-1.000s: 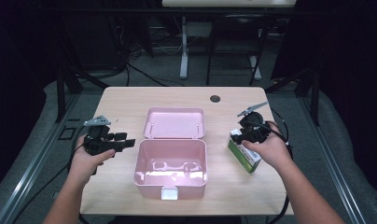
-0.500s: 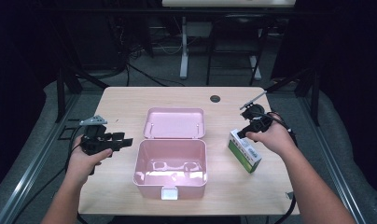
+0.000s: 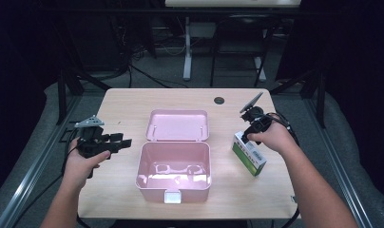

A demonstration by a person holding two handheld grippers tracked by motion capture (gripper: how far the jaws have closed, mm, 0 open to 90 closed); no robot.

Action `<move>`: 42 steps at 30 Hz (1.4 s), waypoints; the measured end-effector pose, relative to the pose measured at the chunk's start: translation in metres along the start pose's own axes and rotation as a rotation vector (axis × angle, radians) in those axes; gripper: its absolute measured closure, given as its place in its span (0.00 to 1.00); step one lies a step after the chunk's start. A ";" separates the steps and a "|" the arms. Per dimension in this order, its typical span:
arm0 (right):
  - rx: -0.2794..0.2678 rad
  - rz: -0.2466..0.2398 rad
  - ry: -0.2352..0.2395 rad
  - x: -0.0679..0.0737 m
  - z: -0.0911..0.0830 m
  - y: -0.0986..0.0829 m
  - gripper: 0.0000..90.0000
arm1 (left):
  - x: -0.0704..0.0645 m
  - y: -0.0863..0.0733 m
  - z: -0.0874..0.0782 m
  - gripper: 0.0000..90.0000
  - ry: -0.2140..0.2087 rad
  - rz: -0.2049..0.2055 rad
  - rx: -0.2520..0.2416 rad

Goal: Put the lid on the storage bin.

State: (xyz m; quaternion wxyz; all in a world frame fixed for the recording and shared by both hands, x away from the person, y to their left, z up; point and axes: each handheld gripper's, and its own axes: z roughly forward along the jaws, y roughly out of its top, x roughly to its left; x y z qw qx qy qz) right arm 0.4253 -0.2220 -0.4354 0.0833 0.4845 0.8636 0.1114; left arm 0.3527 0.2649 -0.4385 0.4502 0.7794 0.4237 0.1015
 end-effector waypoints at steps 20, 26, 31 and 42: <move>0.162 0.011 0.006 0.001 0.032 -0.003 0.57 | 0.004 -0.002 -0.001 0.52 -0.001 -0.018 0.000; 0.186 0.040 0.016 0.000 0.037 -0.003 0.60 | 0.004 -0.002 -0.001 0.52 0.000 -0.020 0.004; 0.197 0.061 0.019 0.000 0.042 -0.003 0.61 | 0.005 -0.003 -0.002 0.52 0.001 -0.020 0.001; 0.219 0.081 0.021 -0.002 0.051 -0.004 0.64 | 0.005 -0.003 -0.001 0.52 0.000 -0.017 0.007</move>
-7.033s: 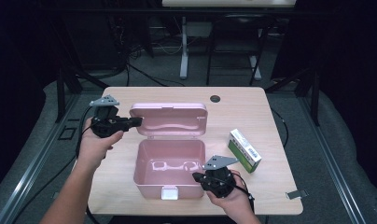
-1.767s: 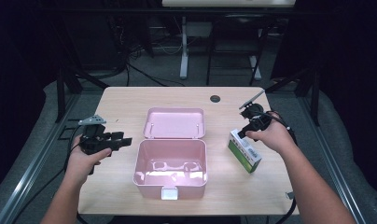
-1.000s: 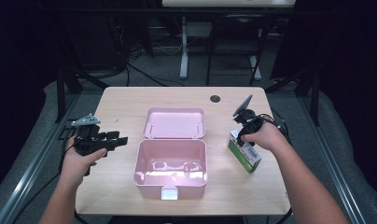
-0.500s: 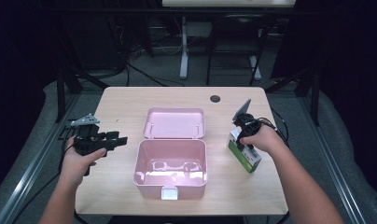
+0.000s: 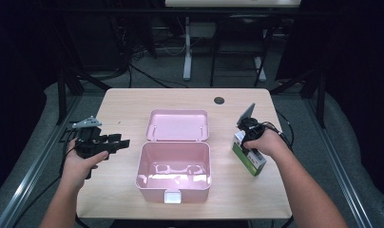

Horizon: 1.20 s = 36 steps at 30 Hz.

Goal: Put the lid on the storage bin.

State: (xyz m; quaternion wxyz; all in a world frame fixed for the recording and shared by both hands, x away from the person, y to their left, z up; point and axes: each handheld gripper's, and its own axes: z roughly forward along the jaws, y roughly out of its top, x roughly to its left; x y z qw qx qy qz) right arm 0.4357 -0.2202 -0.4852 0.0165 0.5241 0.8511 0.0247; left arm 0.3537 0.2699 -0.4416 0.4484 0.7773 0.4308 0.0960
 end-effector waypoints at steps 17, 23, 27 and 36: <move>0.010 -0.019 -0.007 0.002 -0.002 -0.002 0.68 | 0.001 -0.001 0.000 0.52 0.001 -0.006 0.002; -0.006 -0.037 -0.007 0.005 -0.017 -0.005 0.68 | 0.001 0.000 0.000 0.52 0.003 -0.006 -0.003; -0.007 -0.054 -0.010 0.009 -0.023 -0.007 0.68 | 0.002 -0.001 0.000 0.52 0.004 -0.005 0.000; -0.021 -0.097 -0.025 0.016 -0.042 -0.010 0.68 | 0.002 -0.001 0.000 0.52 0.004 -0.005 -0.001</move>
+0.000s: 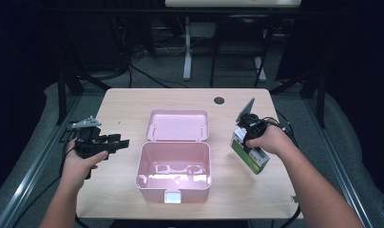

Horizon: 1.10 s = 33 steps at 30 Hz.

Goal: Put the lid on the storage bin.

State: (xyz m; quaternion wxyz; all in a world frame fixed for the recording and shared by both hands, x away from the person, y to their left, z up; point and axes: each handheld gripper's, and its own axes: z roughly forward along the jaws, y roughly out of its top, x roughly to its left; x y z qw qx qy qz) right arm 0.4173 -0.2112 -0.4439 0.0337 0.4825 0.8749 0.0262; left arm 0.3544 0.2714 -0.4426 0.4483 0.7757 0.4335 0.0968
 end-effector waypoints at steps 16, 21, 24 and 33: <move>-0.014 -0.046 0.004 0.010 -0.022 0.001 0.68 | 0.001 0.000 -0.001 0.52 -0.002 -0.004 0.002; -0.013 -0.085 0.011 0.015 -0.029 0.000 0.68 | 0.001 0.000 -0.001 0.52 -0.003 -0.008 0.002; -0.004 -0.105 0.008 0.018 -0.032 0.000 0.68 | 0.002 0.000 -0.001 0.52 -0.003 -0.009 0.000; -0.007 -0.153 0.018 0.032 -0.047 0.001 0.68 | 0.002 0.000 -0.001 0.52 -0.004 -0.010 -0.001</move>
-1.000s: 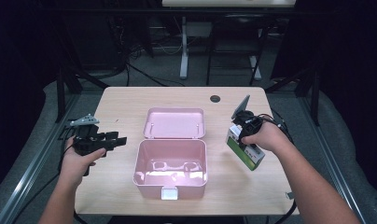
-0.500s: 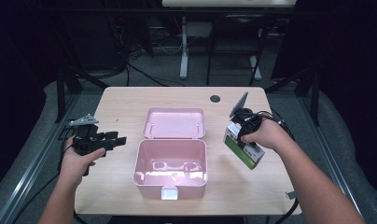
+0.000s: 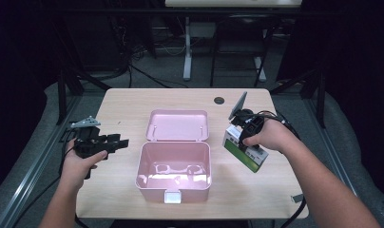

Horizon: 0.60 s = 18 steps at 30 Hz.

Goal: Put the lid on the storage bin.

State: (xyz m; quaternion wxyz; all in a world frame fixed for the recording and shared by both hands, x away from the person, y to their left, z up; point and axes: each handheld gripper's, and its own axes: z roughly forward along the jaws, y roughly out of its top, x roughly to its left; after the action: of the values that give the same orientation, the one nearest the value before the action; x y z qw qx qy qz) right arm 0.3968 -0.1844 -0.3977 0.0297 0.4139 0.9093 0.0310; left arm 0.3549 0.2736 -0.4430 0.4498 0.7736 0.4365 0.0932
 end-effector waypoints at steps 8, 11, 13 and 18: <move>0.010 -0.037 -0.013 0.014 -0.011 0.005 0.68 | 0.000 0.000 -0.001 0.52 0.002 -0.003 -0.004; -0.001 -0.052 -0.022 0.019 -0.016 0.007 0.68 | 0.001 0.000 -0.001 0.52 0.002 -0.003 -0.006; 0.001 -0.057 -0.026 0.021 -0.020 0.009 0.68 | 0.001 0.000 0.000 0.52 0.002 -0.003 -0.005; -0.010 -0.074 -0.026 0.028 -0.031 0.012 0.68 | 0.000 0.000 -0.001 0.52 0.002 -0.002 -0.004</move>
State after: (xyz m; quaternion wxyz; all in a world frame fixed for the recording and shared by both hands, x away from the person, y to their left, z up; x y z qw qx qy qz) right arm 0.3853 -0.1562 -0.3668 0.0447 0.3802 0.9234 0.0293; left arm 0.3545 0.2745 -0.4426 0.4510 0.7723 0.4374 0.0942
